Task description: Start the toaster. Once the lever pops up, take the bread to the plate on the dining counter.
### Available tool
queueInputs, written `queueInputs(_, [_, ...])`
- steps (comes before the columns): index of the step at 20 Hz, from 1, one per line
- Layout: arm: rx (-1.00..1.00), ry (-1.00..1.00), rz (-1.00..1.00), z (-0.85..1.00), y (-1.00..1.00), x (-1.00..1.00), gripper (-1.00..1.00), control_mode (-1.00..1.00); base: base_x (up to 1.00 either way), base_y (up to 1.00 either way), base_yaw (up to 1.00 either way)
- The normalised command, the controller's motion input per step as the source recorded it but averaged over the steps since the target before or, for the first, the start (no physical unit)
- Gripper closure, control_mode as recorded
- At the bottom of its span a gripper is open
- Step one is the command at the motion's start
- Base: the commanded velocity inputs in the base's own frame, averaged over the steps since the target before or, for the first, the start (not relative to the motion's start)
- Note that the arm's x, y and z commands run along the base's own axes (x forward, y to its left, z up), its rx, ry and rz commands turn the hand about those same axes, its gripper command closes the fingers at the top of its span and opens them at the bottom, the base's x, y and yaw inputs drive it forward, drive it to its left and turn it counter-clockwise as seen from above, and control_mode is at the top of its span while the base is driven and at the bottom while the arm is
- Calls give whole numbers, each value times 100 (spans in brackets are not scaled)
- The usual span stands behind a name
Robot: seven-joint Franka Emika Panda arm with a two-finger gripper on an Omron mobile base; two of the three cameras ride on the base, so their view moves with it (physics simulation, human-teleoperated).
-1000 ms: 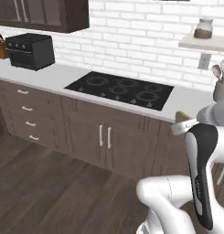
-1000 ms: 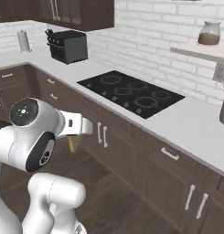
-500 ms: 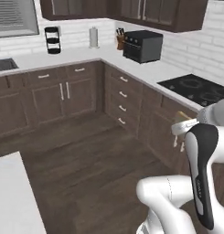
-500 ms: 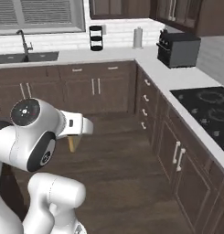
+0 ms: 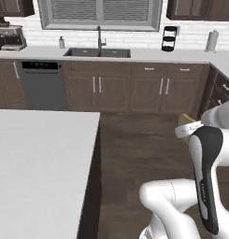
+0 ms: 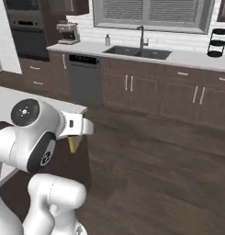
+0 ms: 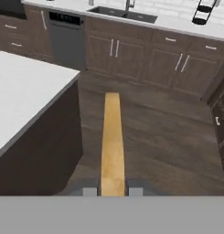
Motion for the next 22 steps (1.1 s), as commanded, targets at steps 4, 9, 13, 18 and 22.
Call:
queueInputs(4, [0, 0, 0, 0, 0, 0, 100, 100, -83, -49, 77])
queueInputs(9, [0, 0, 0, 0, 0, 0, 100, 100, -94, -41, 61])
queueInputs(13, [0, 0, 0, 0, 0, 0, 100, 100, -95, -11, 54])
queueInputs(18, [0, 0, 0, 0, 0, 0, 100, 100, -56, 36, 39])
queueInputs(22, [0, 0, 0, 0, 0, 0, 100, 100, -47, 51, 33])
